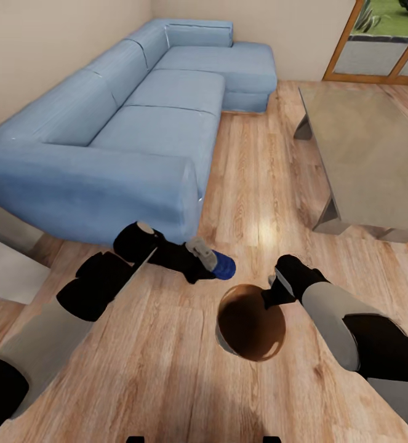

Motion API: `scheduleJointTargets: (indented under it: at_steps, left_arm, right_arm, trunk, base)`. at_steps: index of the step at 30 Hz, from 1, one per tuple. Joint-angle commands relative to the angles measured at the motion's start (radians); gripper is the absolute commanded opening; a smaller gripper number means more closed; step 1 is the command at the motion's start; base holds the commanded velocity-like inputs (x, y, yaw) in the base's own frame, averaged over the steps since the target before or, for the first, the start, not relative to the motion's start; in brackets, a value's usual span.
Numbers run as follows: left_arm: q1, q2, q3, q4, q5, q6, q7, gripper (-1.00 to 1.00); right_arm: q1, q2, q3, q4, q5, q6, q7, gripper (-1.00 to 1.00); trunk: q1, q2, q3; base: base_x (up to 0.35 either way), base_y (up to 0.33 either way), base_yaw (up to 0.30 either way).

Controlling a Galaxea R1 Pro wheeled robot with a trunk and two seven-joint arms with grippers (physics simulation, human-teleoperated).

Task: Put the three can of soda from the living room inside the tash can in the kitchen.

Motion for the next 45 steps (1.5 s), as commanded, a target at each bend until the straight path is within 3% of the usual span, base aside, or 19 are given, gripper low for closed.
scheduleJointTargets:
  at_steps: [1,3,6,8,9,13,15,17,22,25,29,32,36,45]
  left_arm:
    - [-0.014,-0.017,-0.003,0.008,-0.005,0.000,-0.038,-1.00]
    - [-0.017,-0.028,-0.006,0.014,-0.006,0.000,-0.048,-1.00]
    - [-0.019,-0.068,-0.014,0.052,-0.009,0.000,-0.056,-1.00]
    - [-0.020,-0.097,-0.041,0.099,-0.011,0.000,-0.057,-1.00]
    - [-0.020,-0.129,-0.119,0.197,-0.013,0.000,-0.059,-1.00]
    - [-0.019,-0.148,-0.170,0.263,-0.015,0.000,-0.058,-1.00]
    - [-0.019,-0.150,-0.181,0.270,-0.016,0.000,-0.058,-1.00]
    - [-0.019,-0.148,-0.225,0.277,-0.016,0.000,-0.058,-1.00]
    - [-0.019,-0.153,-0.282,0.298,-0.018,0.000,-0.051,-1.00]
    - [-0.019,-0.154,-0.292,0.316,-0.039,0.000,-0.032,-1.00]
    - [-0.017,-0.161,-0.295,0.368,-0.153,0.000,-0.013,-1.00]
    - [-0.011,-0.200,-0.295,0.472,-0.192,-0.006,0.007,-1.00]
    - [-0.007,-0.232,-0.295,0.582,-0.200,-0.061,0.086,-1.00]
    - [-0.006,-0.241,-0.295,0.614,-0.202,-0.088,0.119,-1.00]
  right_arm:
    - [0.000,0.035,-0.002,-0.002,-0.008,0.001,-0.017,-1.00]
    - [0.000,0.055,-0.002,-0.006,-0.007,0.001,-0.026,-1.00]
    - [-0.002,0.082,-0.002,-0.010,-0.006,0.001,-0.040,-1.00]
    - [-0.003,0.091,-0.002,-0.011,-0.005,0.001,-0.046,-1.00]
    - [-0.005,0.098,-0.002,-0.016,-0.004,0.001,-0.050,-1.00]
    - [-0.006,0.101,-0.002,-0.025,-0.004,0.001,-0.052,-1.00]
    - [-0.006,0.102,-0.002,-0.026,-0.004,0.001,-0.052,-1.00]
    - [-0.007,0.104,-0.001,-0.028,-0.003,0.001,-0.052,-1.00]
    - [-0.010,0.115,-0.001,-0.037,-0.003,0.001,-0.052,-1.00]
    - [-0.025,0.131,-0.001,-0.051,-0.003,0.001,-0.052,-1.00]
    - [-0.079,0.144,-0.002,-0.040,-0.005,0.001,-0.052,-1.00]
    - [-0.100,0.160,-0.002,-0.033,-0.005,0.001,-0.052,-1.00]
    - [-0.118,0.168,-0.002,-0.008,-0.006,0.001,-0.052,-1.00]
    - [-0.127,0.182,-0.001,0.015,-0.006,0.001,-0.051,-1.00]
  trunk:
    - [0.000,0.000,0.000]
    - [0.000,0.000,0.000]
    - [0.000,0.000,0.000]
    - [0.000,0.000,0.000]
    - [0.000,0.000,0.000]
    - [0.000,0.000,0.000]
    - [0.000,0.000,0.000]
    - [0.000,0.000,0.000]
    - [0.000,0.000,0.000]
    - [0.000,0.000,0.000]
    - [0.000,0.000,0.000]
    - [0.000,0.000,0.000]
    - [0.000,0.000,0.000]
    - [0.000,0.000,0.000]
  base:
    - [0.000,0.000,0.000]
    - [0.000,0.000,0.000]
    - [0.000,0.000,0.000]
    - [0.000,0.000,0.000]
    - [0.000,0.000,0.000]
    - [0.000,0.000,0.000]
    - [0.000,0.000,0.000]
    - [0.000,0.000,0.000]
    - [0.000,0.000,0.000]
    - [0.000,0.000,0.000]
    - [0.000,0.000,0.000]
    - [0.000,0.000,0.000]
    - [0.000,0.000,0.000]
    - [0.000,0.000,0.000]
